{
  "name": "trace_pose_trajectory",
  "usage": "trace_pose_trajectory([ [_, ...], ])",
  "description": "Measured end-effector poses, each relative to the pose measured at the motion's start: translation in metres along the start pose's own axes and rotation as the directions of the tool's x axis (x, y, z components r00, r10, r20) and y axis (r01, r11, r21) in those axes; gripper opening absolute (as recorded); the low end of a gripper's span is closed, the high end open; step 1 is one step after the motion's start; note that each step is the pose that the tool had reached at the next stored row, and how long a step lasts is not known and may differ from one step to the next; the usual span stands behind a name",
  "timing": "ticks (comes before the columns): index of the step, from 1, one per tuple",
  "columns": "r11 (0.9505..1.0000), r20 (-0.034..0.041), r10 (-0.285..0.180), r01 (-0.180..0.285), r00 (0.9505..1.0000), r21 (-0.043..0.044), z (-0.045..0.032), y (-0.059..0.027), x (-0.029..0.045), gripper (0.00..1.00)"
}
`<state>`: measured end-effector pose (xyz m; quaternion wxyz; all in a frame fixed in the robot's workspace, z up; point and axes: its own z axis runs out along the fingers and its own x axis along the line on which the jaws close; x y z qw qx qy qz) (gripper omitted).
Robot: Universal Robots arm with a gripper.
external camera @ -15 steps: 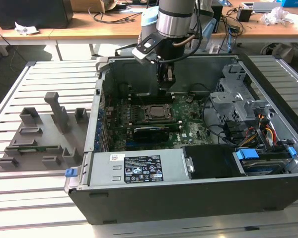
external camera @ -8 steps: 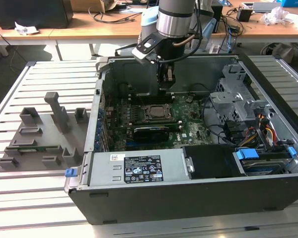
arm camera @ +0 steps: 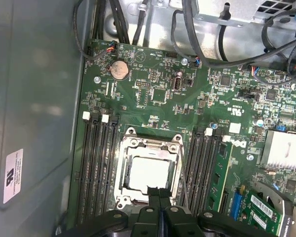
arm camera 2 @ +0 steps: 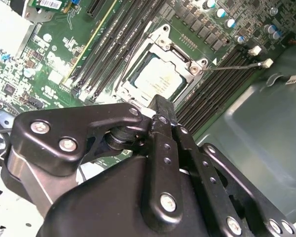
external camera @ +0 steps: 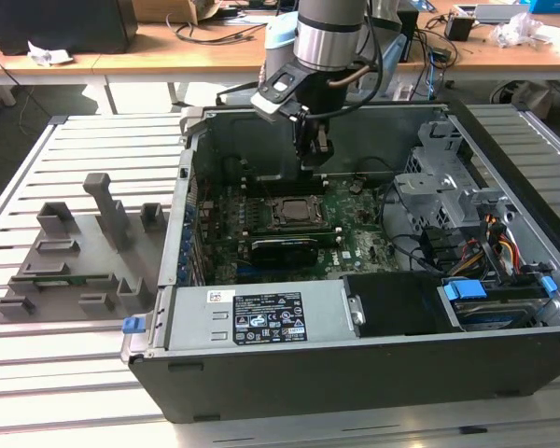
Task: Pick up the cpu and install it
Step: 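Install the first cpu locking lever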
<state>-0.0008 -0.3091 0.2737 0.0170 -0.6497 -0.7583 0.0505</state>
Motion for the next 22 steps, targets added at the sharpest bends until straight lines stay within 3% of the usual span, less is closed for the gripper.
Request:
trace_pose_trajectory([
  [4,0.9982,0.0060,-0.060,0.060,0.9982,-0.0022,0.0000,0.0000,0.0000,0.11],
  [6,0.9950,0.0102,-0.100,0.100,0.9949,-0.0035,0.0000,0.0000,0.0000,0.11],
  [11,0.9834,0.0186,-0.181,0.181,0.9833,-0.0056,0.0000,0.0000,0.0000,0.11],
  [12,0.9784,0.0214,-0.206,0.207,0.9782,-0.0061,0.0000,0.0000,0.0000,0.11],
  [15,0.9704,0.0251,-0.241,0.241,0.9702,-0.0067,0.0000,0.0000,0.0000,0.11],
  [22,0.9682,0.0261,-0.250,0.250,0.9679,-0.0068,0.0000,0.0000,0.0000,0.11],
])
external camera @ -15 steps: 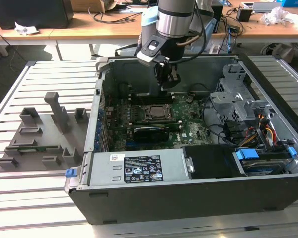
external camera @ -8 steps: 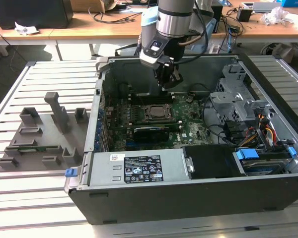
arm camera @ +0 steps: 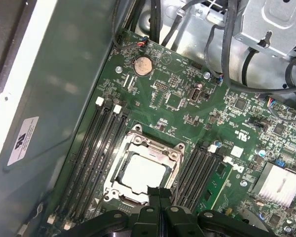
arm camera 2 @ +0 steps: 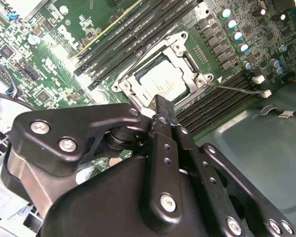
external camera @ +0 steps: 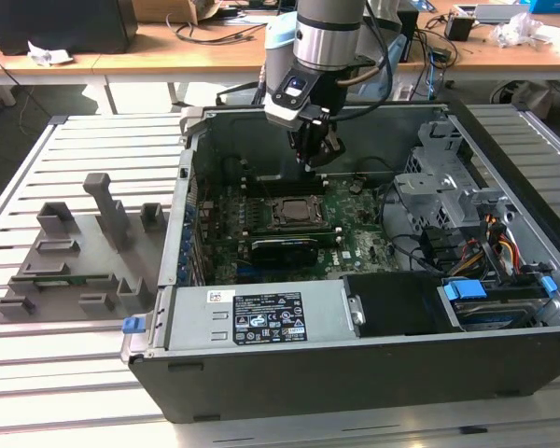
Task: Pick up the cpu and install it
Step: 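Install the first cpu locking lever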
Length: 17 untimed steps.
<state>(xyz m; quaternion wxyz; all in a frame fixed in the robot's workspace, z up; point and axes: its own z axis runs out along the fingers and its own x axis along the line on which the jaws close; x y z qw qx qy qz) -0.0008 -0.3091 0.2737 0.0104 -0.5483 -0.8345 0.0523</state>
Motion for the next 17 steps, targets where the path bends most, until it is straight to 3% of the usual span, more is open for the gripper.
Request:
trace_pose_trajectory([
  [4,0.9987,0.0051,-0.051,0.051,0.9987,-0.0019,0.0000,0.0000,0.0000,0.11],
  [10,0.9882,0.0157,-0.153,0.153,0.9881,-0.0049,0.0000,0.0000,0.0000,0.11],
  [14,0.9745,0.0233,-0.224,0.224,0.9743,-0.0065,0.0000,0.0000,0.0000,0.11],
  [17,0.9611,0.0290,-0.276,0.276,0.9607,-0.0072,0.0000,0.0000,0.0000,0.11],
])
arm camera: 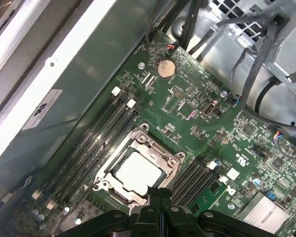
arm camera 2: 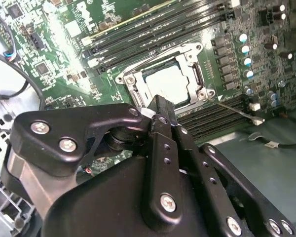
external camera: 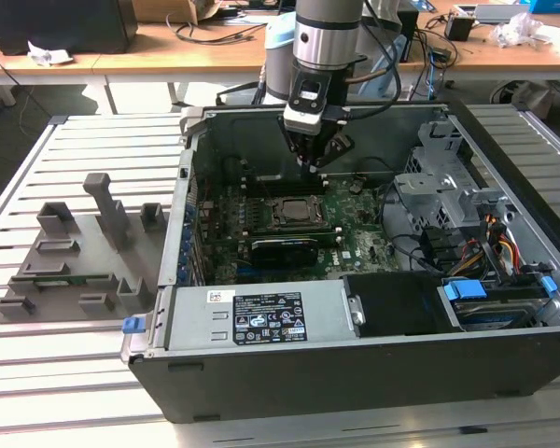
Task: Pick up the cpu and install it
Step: 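Install the first cpu locking lever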
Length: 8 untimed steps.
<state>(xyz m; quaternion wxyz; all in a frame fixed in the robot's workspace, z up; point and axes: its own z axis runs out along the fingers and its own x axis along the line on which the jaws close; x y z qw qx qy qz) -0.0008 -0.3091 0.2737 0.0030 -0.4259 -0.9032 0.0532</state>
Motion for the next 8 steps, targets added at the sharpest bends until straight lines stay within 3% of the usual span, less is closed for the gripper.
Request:
trace_pose_trajectory([
  [5,0.9945,0.0106,-0.104,0.104,0.9945,-0.0036,0.0000,0.0000,0.0000,0.11],
  [6,0.9918,0.0130,-0.127,0.127,0.9918,-0.0043,0.0000,0.0000,0.0000,0.11],
  [8,0.9819,0.0195,-0.189,0.189,0.9818,-0.0058,0.0000,0.0000,0.0000,0.11],
])
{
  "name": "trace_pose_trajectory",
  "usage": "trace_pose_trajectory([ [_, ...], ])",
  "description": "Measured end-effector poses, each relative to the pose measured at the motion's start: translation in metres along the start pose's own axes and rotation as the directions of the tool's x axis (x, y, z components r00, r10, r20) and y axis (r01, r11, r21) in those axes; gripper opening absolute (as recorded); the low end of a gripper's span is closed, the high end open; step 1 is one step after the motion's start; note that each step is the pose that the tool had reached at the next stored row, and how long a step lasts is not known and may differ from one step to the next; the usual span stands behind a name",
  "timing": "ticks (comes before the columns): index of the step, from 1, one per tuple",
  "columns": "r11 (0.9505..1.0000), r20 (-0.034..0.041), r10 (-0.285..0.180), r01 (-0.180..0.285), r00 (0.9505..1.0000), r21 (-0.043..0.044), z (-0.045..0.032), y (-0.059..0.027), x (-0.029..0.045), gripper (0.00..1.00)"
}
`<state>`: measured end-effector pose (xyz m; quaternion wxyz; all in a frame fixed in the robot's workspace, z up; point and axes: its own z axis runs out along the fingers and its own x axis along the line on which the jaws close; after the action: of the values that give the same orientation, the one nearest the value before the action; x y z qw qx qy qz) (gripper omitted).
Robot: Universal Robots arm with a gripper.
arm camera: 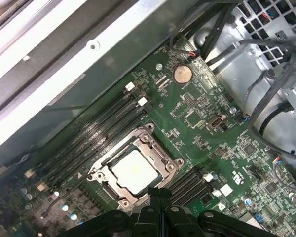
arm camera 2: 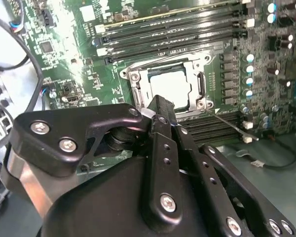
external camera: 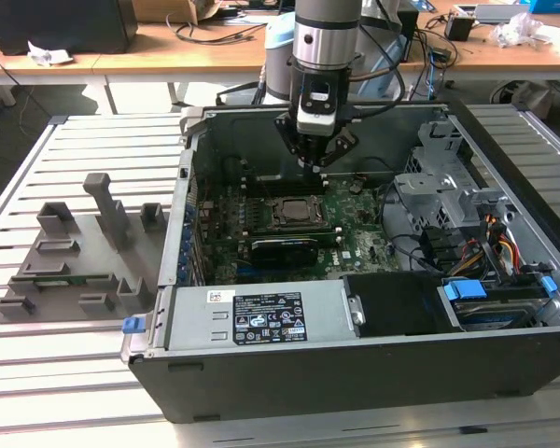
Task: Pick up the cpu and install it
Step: 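Install the first cpu locking lever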
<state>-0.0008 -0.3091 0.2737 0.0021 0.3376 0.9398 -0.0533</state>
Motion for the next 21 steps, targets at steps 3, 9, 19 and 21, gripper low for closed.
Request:
trace_pose_trajectory([
  [3,0.9974,0.0073,-0.072,0.073,0.9973,-0.0027,0.0000,0.0000,0.0000,0.11],
  [9,0.9891,0.0150,-0.147,0.147,0.9890,-0.0050,0.0001,0.0000,0.0000,0.11],
  [19,0.9563,0.0308,-0.292,0.292,0.9559,-0.0075,0.0000,0.0000,0.0000,0.11],
  [21,0.9441,0.0349,-0.329,0.330,0.9437,-0.0077,0.0000,0.0000,0.0000,0.11],
])
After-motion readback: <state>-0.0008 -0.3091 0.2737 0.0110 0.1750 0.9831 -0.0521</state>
